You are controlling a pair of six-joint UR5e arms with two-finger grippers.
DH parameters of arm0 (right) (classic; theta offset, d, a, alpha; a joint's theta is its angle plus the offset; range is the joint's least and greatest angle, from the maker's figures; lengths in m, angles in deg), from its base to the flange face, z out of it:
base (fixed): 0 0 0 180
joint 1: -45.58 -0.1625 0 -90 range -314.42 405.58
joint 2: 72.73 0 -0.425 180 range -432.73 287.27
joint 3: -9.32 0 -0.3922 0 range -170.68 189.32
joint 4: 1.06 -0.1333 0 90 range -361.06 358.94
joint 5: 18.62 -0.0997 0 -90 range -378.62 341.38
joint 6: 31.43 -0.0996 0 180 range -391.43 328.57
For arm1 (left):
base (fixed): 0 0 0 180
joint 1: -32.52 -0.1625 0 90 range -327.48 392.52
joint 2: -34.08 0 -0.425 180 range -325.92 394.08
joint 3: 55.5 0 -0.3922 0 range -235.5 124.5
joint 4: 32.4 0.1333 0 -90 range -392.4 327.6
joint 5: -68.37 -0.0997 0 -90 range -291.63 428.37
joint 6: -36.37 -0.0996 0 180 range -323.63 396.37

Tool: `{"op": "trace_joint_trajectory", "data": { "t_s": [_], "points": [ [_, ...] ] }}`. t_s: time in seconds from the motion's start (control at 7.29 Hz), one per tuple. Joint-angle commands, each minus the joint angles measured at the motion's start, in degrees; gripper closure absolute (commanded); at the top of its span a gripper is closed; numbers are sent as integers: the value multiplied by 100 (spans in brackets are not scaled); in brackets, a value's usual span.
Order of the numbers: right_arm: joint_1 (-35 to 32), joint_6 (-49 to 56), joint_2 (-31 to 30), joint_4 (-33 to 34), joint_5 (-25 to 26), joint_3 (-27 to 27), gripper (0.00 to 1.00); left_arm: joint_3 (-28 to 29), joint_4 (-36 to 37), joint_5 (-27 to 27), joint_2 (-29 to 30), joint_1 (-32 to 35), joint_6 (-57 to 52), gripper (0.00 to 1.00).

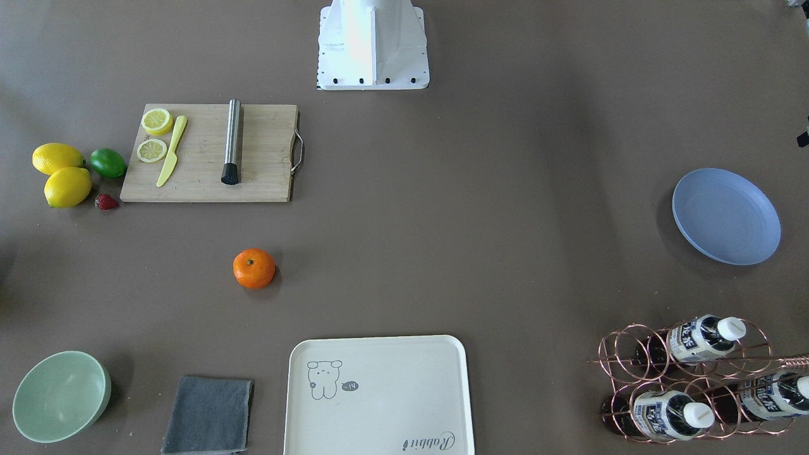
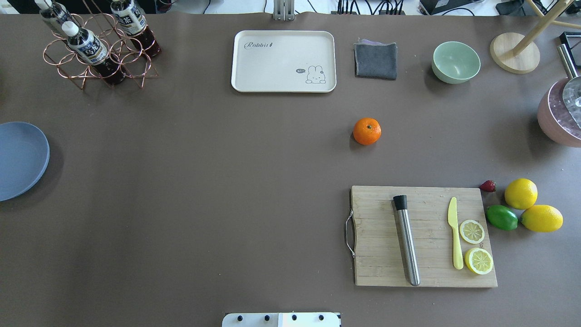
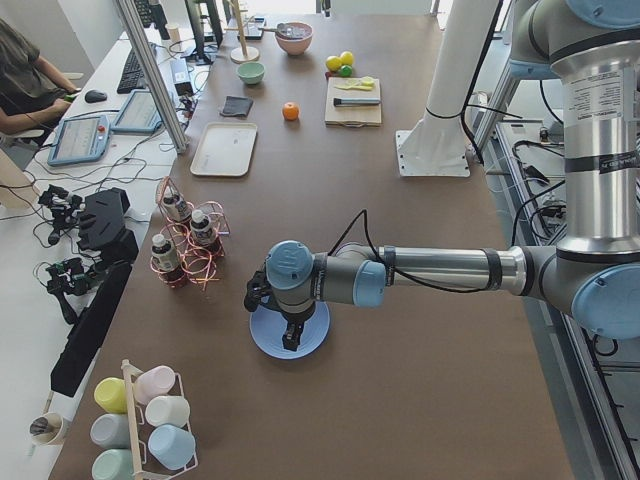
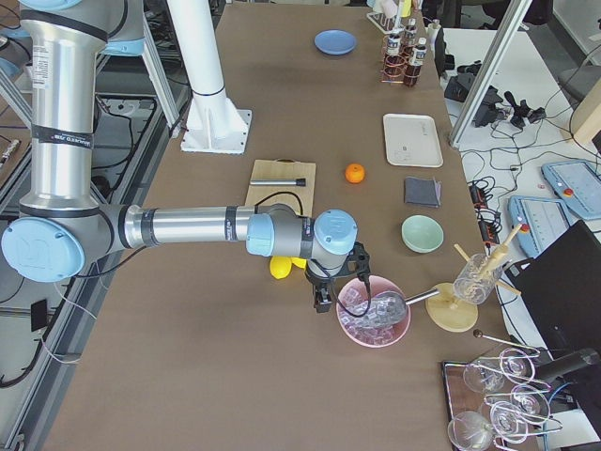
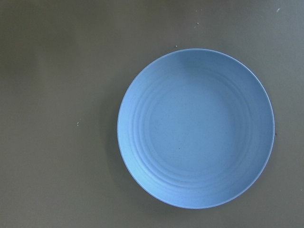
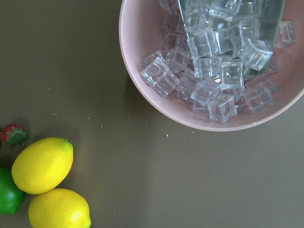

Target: Pick orange to plate

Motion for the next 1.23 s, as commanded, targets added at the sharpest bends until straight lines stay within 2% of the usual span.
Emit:
{"op": "trace_joint_trajectory", "data": {
  "t_s": [0.0, 0.14, 0.27, 0.41, 0.69, 0.82, 1.1],
  "points": [
    [83, -2, 13, -44, 0, -7, 0, 232, -78, -31, 17, -16, 8, 2],
    [110, -10, 13, -44, -17, 2, 0, 773, -619, -40, 148, -25, 25, 2],
    [163, -11, 22, -35, -18, 19, 0, 1492, -1320, -31, 436, -34, 556, 2],
    [172, -11, 22, -35, -26, 20, 0, 1900, -2006, -49, 509, -269, 1049, 2],
    [233, -11, 39, -35, -53, 46, 0, 2350, -2539, -398, 684, -394, 1431, 2],
    [277, -11, 40, -35, -53, 55, 0, 2578, -2845, -722, 755, -672, 1449, 3],
    [286, -11, 5, -35, -297, 63, 0, 2826, -3137, -831, 940, -824, 1737, 3]
  ]
}}
